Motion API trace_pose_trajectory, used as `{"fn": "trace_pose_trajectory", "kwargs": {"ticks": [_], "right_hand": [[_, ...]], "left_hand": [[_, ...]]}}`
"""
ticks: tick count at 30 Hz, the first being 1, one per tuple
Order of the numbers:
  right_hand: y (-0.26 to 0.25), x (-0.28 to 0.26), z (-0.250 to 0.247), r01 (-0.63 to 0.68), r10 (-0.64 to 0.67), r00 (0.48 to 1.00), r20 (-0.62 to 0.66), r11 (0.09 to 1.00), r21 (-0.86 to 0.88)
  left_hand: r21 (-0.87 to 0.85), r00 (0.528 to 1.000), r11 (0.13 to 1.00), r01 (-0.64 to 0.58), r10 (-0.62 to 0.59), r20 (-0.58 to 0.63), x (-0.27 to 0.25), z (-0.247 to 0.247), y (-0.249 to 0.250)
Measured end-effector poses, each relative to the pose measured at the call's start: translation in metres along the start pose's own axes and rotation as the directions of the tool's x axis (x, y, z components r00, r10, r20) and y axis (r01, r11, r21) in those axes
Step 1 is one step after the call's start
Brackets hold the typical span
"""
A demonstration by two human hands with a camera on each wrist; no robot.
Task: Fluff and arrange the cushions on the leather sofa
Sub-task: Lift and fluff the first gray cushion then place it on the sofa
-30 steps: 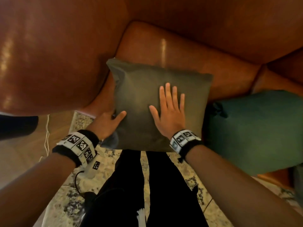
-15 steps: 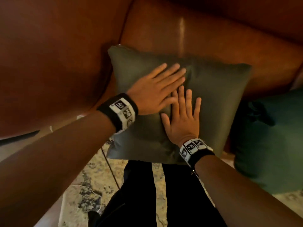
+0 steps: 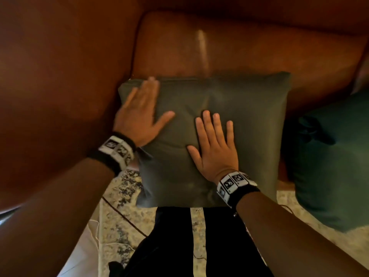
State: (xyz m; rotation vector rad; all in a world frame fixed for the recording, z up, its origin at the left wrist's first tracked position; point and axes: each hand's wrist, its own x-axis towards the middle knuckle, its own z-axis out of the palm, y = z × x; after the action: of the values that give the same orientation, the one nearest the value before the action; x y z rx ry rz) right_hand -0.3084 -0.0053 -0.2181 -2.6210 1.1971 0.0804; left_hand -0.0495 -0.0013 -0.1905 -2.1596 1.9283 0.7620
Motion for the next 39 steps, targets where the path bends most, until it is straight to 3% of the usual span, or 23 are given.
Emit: {"fn": "trace_pose_trajectory", "kwargs": {"ticks": [2,3,5,7,8,9,11,13,15,18,22,24,27,30,33,35,36,37,38,39], "right_hand": [[-0.006,-0.003,0.002,-0.007,0.007,1.0,0.006,1.0,0.013],[-0.006,-0.004,0.003,-0.01,0.01,1.0,0.012,1.0,0.003],[0.001,-0.007,0.004,-0.022,0.022,1.0,0.022,1.0,-0.016],[0.005,-0.008,0.003,-0.016,0.016,1.0,0.012,1.0,-0.009],[0.005,-0.007,0.002,-0.008,0.008,1.0,0.011,1.0,-0.006],[0.005,-0.005,0.001,0.001,-0.001,1.0,0.017,1.0,0.001],[0.004,-0.004,0.0,0.011,-0.011,0.999,0.032,1.0,0.015],[0.003,-0.002,0.0,0.0,0.0,0.999,0.039,1.0,0.007],[0.004,-0.002,-0.001,-0.014,0.013,0.998,0.061,1.0,0.006],[0.002,0.004,-0.011,-0.016,0.016,0.994,0.109,1.0,0.005],[-0.01,0.005,-0.041,-0.018,0.004,0.987,0.158,0.996,0.089],[0.005,0.006,-0.065,0.032,-0.062,0.983,0.174,0.985,0.172],[0.059,0.014,-0.097,0.167,-0.179,0.98,0.091,0.979,0.121],[0.092,0.03,-0.104,0.245,-0.237,0.962,0.133,0.969,-0.043],[0.09,0.044,-0.08,0.509,-0.494,0.846,0.201,0.86,-0.025],[0.107,0.052,-0.069,0.572,-0.558,0.798,0.227,0.82,0.003],[0.122,0.054,-0.066,0.522,-0.506,0.826,0.247,0.853,0.001],[0.14,0.052,-0.064,0.393,-0.378,0.888,0.262,0.919,-0.007],[0.161,0.05,-0.064,0.181,-0.169,0.943,0.287,0.983,-0.016],[0.182,0.05,-0.069,-0.085,0.084,0.948,0.308,0.996,-0.01]], "left_hand": [[-0.033,0.985,0.986,0.165,-0.166,-0.037,-0.022,-0.001,-0.01],[-0.034,0.981,0.985,0.167,-0.17,-0.097,-0.026,-0.004,-0.002],[-0.016,0.985,1.0,-0.019,0.016,-0.171,-0.032,-0.009,0.028],[0.099,0.939,0.946,-0.31,0.32,-0.124,-0.04,-0.001,0.043],[0.148,0.923,0.921,-0.361,0.375,-0.082,-0.044,0.007,0.039],[0.167,0.942,0.933,-0.318,0.331,-0.054,-0.051,0.014,0.028],[0.105,0.993,0.989,-0.108,0.112,-0.035,-0.077,0.027,0.006],[0.033,0.999,0.999,0.042,-0.042,-0.027,-0.111,0.04,0.003],[0.008,0.995,0.995,0.101,-0.101,-0.015,-0.143,0.046,0.016],[-0.038,0.994,0.999,0.007,-0.011,-0.105,-0.154,0.043,0.045],[-0.27,0.936,0.925,-0.267,0.183,-0.3,-0.1,0.015,0.097],[-0.312,0.918,0.892,-0.327,0.222,-0.328,-0.083,0.015,0.113],[-0.168,0.961,0.964,-0.204,0.165,-0.223,-0.079,0.037,0.117],[-0.038,0.978,0.992,-0.124,0.116,-0.171,-0.068,0.056,0.123],[-0.022,0.976,0.994,-0.106,0.1,-0.191,-0.056,0.061,0.124],[-0.012,0.975,0.995,-0.1,0.096,-0.2,-0.056,0.064,0.122],[-0.006,0.975,0.995,-0.1,0.097,-0.198,-0.055,0.065,0.123],[-0.007,0.978,0.995,-0.097,0.094,-0.188,-0.053,0.064,0.126],[-0.013,0.98,0.996,-0.091,0.087,-0.176,-0.051,0.062,0.129],[-0.017,0.983,0.996,-0.083,0.079,-0.168,-0.048,0.062,0.13]]}}
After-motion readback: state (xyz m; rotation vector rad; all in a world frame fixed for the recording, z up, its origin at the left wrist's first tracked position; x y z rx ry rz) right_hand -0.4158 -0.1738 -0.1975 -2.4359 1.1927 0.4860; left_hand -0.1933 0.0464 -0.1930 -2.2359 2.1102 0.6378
